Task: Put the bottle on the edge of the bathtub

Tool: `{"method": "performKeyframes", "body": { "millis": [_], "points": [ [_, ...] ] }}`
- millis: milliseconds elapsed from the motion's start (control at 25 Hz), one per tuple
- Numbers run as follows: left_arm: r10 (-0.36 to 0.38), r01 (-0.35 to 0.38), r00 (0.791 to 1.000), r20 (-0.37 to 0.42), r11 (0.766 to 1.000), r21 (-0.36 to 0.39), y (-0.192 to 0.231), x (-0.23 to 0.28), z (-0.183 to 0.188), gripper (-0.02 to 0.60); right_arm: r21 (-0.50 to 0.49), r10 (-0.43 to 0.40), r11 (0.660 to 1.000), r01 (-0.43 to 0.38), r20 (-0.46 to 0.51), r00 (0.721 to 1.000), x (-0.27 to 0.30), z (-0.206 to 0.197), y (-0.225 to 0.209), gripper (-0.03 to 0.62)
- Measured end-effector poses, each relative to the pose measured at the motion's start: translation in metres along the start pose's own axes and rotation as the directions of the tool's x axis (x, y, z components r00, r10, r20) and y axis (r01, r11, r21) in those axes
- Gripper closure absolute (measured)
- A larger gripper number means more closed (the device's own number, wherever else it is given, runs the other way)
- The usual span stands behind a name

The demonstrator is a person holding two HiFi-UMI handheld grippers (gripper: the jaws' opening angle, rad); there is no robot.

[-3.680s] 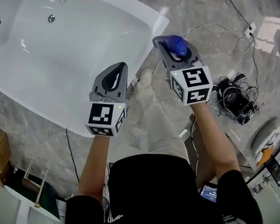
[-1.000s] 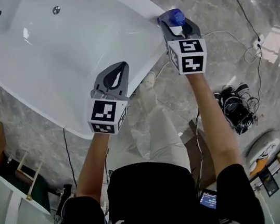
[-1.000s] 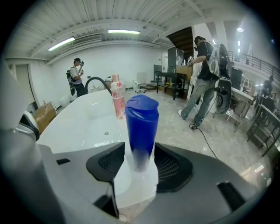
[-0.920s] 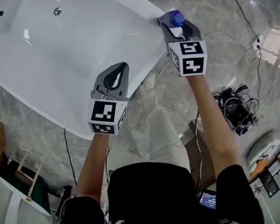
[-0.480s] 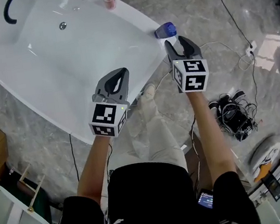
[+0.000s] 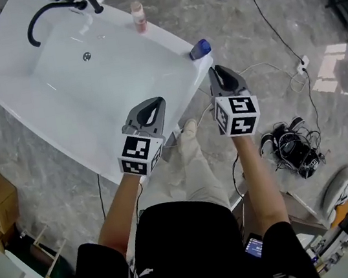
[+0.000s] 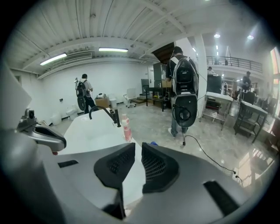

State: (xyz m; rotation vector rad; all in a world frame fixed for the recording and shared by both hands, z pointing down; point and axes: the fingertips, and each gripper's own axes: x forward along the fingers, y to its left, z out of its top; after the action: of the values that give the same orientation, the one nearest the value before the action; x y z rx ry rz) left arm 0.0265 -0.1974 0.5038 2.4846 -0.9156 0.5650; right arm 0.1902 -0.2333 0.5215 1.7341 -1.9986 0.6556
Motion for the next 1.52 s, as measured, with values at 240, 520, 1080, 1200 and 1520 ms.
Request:
{"method": "performKeyframes", "body": {
  "millis": [240, 520, 1080, 1200, 1520],
  "points": [
    [-0.024, 0.024, 1.000, 0.020, 0.999, 0.033, -0.017, -0.043, 0.017, 0.573, 0.000, 0.009, 1.000, -0.009, 0.052, 0.999, -0.062, 0.024, 0.034, 0.564],
    [-0.023, 0.018, 0.998, 0.054, 0.996, 0.088, -0.029, -0.096, 0.030, 0.572, 0.004, 0.004, 1.000, -0.004, 0.114, 0.994, -0.130, 0.036, 0.074, 0.569],
    [-0.097, 0.064, 0.987, 0.128, 0.967, 0.245, -0.077, -0.220, 0.057, 0.572, -0.026, -0.005, 1.000, 0.013, 0.288, 0.958, -0.259, 0.061, 0.163, 0.569],
    [-0.132, 0.089, 0.980, 0.147, 0.958, 0.272, -0.090, -0.239, 0.064, 0.572, -0.021, -0.027, 0.999, 0.035, 0.326, 0.945, -0.283, 0.067, 0.175, 0.569],
    [-0.193, 0.108, 0.957, 0.216, 0.930, 0.351, -0.113, -0.271, 0.085, 0.572, -0.001, -0.058, 0.998, 0.063, 0.387, 0.920, -0.325, 0.070, 0.196, 0.569]
  ]
}}
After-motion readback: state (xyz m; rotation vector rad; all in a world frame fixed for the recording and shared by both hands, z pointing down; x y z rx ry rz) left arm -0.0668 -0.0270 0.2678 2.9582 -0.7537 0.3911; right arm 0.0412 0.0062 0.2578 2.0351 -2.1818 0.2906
